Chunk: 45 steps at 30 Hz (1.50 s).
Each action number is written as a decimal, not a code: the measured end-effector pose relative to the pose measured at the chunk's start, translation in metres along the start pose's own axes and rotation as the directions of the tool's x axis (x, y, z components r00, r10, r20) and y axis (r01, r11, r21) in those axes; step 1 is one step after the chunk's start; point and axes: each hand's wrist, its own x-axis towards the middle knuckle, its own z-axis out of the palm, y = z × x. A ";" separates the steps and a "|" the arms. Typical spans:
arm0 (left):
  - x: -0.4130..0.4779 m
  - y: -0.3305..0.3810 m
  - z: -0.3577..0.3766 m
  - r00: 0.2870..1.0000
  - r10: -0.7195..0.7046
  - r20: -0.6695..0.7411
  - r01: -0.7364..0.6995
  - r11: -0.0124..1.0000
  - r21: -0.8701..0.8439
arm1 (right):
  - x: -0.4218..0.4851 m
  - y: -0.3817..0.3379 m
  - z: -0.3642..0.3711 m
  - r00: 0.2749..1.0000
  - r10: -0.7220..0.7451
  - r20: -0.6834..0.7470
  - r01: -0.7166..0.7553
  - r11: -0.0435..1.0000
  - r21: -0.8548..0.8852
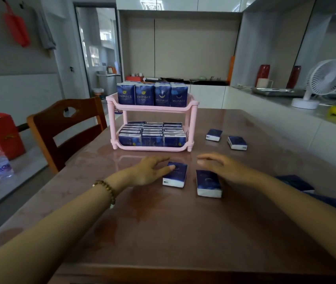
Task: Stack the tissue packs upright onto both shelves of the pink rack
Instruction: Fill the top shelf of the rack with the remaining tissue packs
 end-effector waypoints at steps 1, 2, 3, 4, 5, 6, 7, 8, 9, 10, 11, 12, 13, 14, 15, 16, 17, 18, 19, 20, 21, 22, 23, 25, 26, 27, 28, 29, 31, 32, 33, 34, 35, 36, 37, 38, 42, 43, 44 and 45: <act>0.001 0.001 0.000 1.000 0.013 0.001 -0.013 1.000 -0.005 | -0.005 0.003 -0.007 0.999 0.032 0.026 -0.031 0.998 -0.050; 0.002 0.003 0.001 1.000 0.020 0.002 -0.020 1.000 -0.022 | -0.009 0.006 -0.013 0.997 0.064 0.044 -0.060 0.994 -0.092; 0.003 0.004 0.002 1.000 0.028 0.006 -0.028 0.998 -0.049 | -0.013 0.008 -0.017 0.993 0.097 0.064 -0.089 0.988 -0.127; 0.003 0.007 0.004 0.999 0.036 0.017 -0.034 0.996 -0.081 | -0.017 0.010 -0.019 0.990 0.110 0.087 -0.096 0.983 -0.157; 0.004 0.007 0.006 0.999 0.049 0.022 -0.046 0.993 -0.109 | -0.019 0.012 -0.018 0.987 0.117 0.114 -0.095 0.978 -0.184; 0.005 0.006 0.008 0.998 0.059 0.021 -0.056 0.991 -0.125 | -0.022 0.012 -0.017 0.983 0.114 0.142 -0.086 0.977 -0.193; 0.007 0.005 0.009 0.998 0.067 0.020 -0.064 0.987 -0.145 | -0.024 0.013 -0.014 0.982 0.104 0.157 -0.075 0.980 -0.184; 0.006 0.005 0.009 0.997 0.071 0.022 -0.066 0.982 -0.178 | -0.026 0.012 -0.012 0.983 0.087 0.161 -0.062 0.986 -0.157; 0.004 0.005 0.008 0.996 0.084 0.024 -0.076 0.973 -0.219 | -0.027 0.012 -0.010 0.986 0.072 0.153 -0.053 0.991 -0.124; 0.003 0.006 0.007 0.995 0.102 0.015 -0.095 0.965 -0.243 | -0.028 0.011 -0.008 0.989 0.054 0.137 -0.042 0.995 -0.090; 0.002 0.005 0.006 0.993 0.121 -0.003 -0.118 0.959 -0.257 | -0.028 0.011 -0.007 0.992 0.044 0.122 -0.037 0.998 -0.053; 0.001 0.005 0.005 0.990 0.140 -0.018 -0.139 0.952 -0.273 | -0.029 0.010 -0.006 0.993 0.030 0.110 -0.030 1.000 -0.004; 0.000 0.004 0.005 0.987 0.156 -0.030 -0.158 0.942 -0.296 | -0.029 0.009 -0.004 0.995 0.019 0.099 -0.025 0.998 0.055; -0.003 0.005 0.004 0.985 0.169 -0.031 -0.170 0.930 -0.325 | -0.029 0.007 -0.001 0.997 0.008 0.081 -0.017 0.994 0.110; -0.003 0.003 0.004 0.985 0.168 -0.033 -0.169 0.921 -0.352 | -0.028 0.008 0.001 0.998 0.001 0.058 -0.009 0.989 0.147; -0.003 0.003 0.004 0.987 0.160 -0.030 -0.160 0.913 -0.375 | -0.027 0.007 0.004 1.000 -0.004 0.028 -0.001 0.986 0.166; -0.003 0.002 0.003 0.987 0.159 -0.023 -0.155 0.903 -0.401 | -0.025 0.007 0.008 1.000 0.006 -0.003 -0.005 0.985 0.175; -0.004 0.003 0.003 0.986 0.167 -0.009 -0.156 0.894 -0.421 | -0.023 0.006 0.011 0.999 0.027 -0.034 -0.020 0.980 0.196; -0.005 0.003 0.002 0.984 0.178 -0.002 -0.161 0.885 -0.437 | -0.020 0.006 0.014 0.997 0.045 -0.065 -0.029 0.972 0.234; -0.005 0.002 0.001 0.984 0.178 -0.006 -0.162 0.880 -0.447 | -0.018 0.004 0.016 0.994 0.054 -0.096 -0.024 0.958 0.284; -0.004 0.001 0.000 0.985 0.171 -0.014 -0.159 0.876 -0.456 | -0.015 0.003 0.016 0.990 0.053 -0.128 -0.007 0.941 0.338; -0.004 0.000 -0.003 0.986 0.164 -0.025 -0.157 0.871 -0.466 | -0.013 0.000 0.015 0.986 0.050 -0.156 0.016 0.919 0.393; -0.003 -0.001 -0.006 0.986 0.160 -0.042 -0.160 0.864 -0.477 | -0.010 -0.003 0.012 0.984 0.045 -0.171 0.037 0.893 0.448; -0.002 -0.002 -0.014 0.983 0.163 -0.082 -0.183 0.853 -0.490 | -0.005 -0.010 0.003 0.989 0.034 -0.146 0.052 0.837 0.544; -0.001 -0.001 -0.018 0.981 0.166 -0.103 -0.195 0.852 -0.485 | -0.002 -0.013 -0.002 0.992 0.028 -0.123 0.047 0.822 0.568; 0.000 0.000 -0.022 0.978 0.166 -0.123 -0.205 0.851 -0.484 | 0.002 -0.015 -0.006 0.994 0.022 -0.109 0.044 0.821 0.569; 0.001 0.002 -0.026 0.975 0.166 -0.148 -0.218 0.842 -0.494 | 0.006 -0.017 -0.010 0.994 0.020 -0.107 0.043 0.831 0.554; 0.002 0.005 -0.031 0.972 0.166 -0.169 -0.230 0.828 -0.511 | 0.010 -0.019 -0.014 0.993 0.020 -0.115 0.045 0.846 0.532; 0.005 0.009 -0.043 0.963 0.168 -0.209 -0.257 0.800 -0.542 | 0.019 -0.024 -0.023 0.990 0.013 -0.138 0.053 0.886 0.461; 0.006 0.013 -0.050 0.958 0.171 -0.232 -0.274 0.790 -0.548 | 0.023 -0.029 -0.028 0.989 -0.003 -0.145 0.064 0.906 0.418; 0.008 0.016 -0.057 0.950 0.177 -0.256 -0.293 0.786 -0.544 | 0.027 -0.033 -0.034 0.989 -0.022 -0.148 0.077 0.922 0.380; 0.010 0.020 -0.065 0.941 0.185 -0.283 -0.315 0.788 -0.530 | 0.032 -0.038 -0.040 0.988 -0.042 -0.149 0.093 0.930 0.355; 0.012 0.024 -0.074 0.930 0.194 -0.312 -0.335 0.793 -0.508 | 0.037 -0.043 -0.046 0.986 -0.059 -0.158 0.111 0.933 0.342; 0.013 0.027 -0.083 0.917 0.199 -0.346 -0.355 0.802 -0.480 | 0.043 -0.048 -0.052 0.982 -0.071 -0.175 0.129 0.931 0.342; 0.017 0.030 -0.093 0.901 0.204 -0.382 -0.371 0.819 -0.439 | 0.048 -0.053 -0.059 0.978 -0.077 -0.196 0.145 0.922 0.360; 0.020 0.033 -0.102 0.889 0.215 -0.405 -0.381 0.837 -0.393 | 0.053 -0.059 -0.065 0.973 -0.080 -0.216 0.161 0.907 0.390; 0.030 0.045 -0.138 0.864 0.295 -0.407 -0.446 0.824 -0.350 | 0.071 -0.081 -0.091 0.944 -0.170 -0.283 0.264 0.905 0.333; 0.033 0.049 -0.146 0.854 0.309 -0.419 -0.458 0.829 -0.321 | 0.076 -0.085 -0.096 0.929 -0.208 -0.308 0.294 0.918 0.265; 0.037 0.051 -0.152 0.846 0.314 -0.431 -0.456 0.845 -0.280 | 0.082 -0.089 -0.101 0.913 -0.236 -0.332 0.317 0.923 0.215; 0.043 0.051 -0.157 0.841 0.313 -0.442 -0.446 0.862 -0.238 | 0.087 -0.091 -0.105 0.901 -0.253 -0.352 0.334 0.923 0.191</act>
